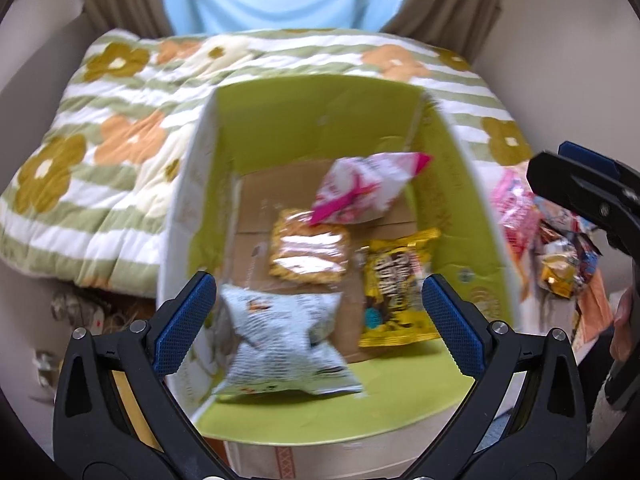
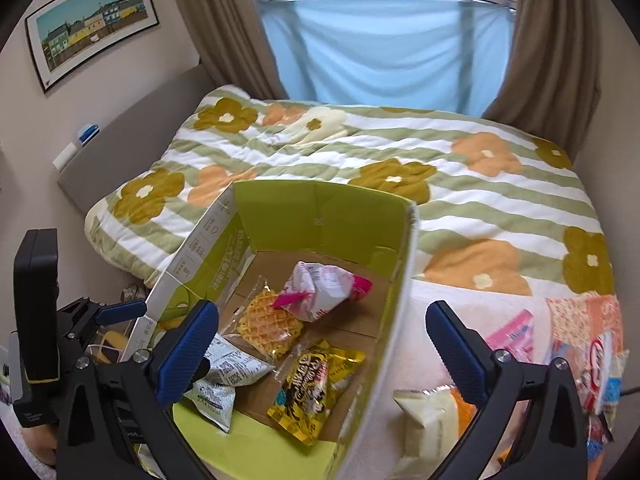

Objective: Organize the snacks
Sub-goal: 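Move both grippers back to the remaining snack pile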

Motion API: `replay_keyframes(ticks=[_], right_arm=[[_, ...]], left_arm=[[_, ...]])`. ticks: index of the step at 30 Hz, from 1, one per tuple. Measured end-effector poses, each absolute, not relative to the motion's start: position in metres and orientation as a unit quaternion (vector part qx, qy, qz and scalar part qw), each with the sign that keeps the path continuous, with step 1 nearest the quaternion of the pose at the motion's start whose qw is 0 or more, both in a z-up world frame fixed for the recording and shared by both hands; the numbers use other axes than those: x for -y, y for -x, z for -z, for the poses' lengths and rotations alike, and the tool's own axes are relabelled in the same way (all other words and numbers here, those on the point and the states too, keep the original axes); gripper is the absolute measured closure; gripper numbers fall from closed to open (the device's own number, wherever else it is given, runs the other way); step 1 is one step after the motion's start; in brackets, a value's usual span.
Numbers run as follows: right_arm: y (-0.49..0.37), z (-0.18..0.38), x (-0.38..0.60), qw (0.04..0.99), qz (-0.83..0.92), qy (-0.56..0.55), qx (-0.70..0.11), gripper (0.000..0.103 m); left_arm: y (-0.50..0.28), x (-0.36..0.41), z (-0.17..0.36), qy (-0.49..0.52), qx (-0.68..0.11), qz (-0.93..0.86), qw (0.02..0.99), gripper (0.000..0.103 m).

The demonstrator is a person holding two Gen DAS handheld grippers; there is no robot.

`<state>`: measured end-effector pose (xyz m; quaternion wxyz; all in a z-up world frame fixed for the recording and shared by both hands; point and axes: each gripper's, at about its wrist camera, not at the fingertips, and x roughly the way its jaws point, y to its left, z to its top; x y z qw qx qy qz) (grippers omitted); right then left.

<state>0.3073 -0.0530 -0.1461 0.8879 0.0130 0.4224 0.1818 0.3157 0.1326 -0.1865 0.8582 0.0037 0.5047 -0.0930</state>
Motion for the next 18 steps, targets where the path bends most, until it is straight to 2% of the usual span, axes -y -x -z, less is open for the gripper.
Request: replay_keyframes(ticks=[18], right_arm=[[-0.205, 0.107, 0.224, 0.926, -0.015, -0.061, -0.371, 0.0]], left_arm=[[-0.286, 0.026, 0.156, -0.029, -0.465, 0.206, 0.86, 0.001]])
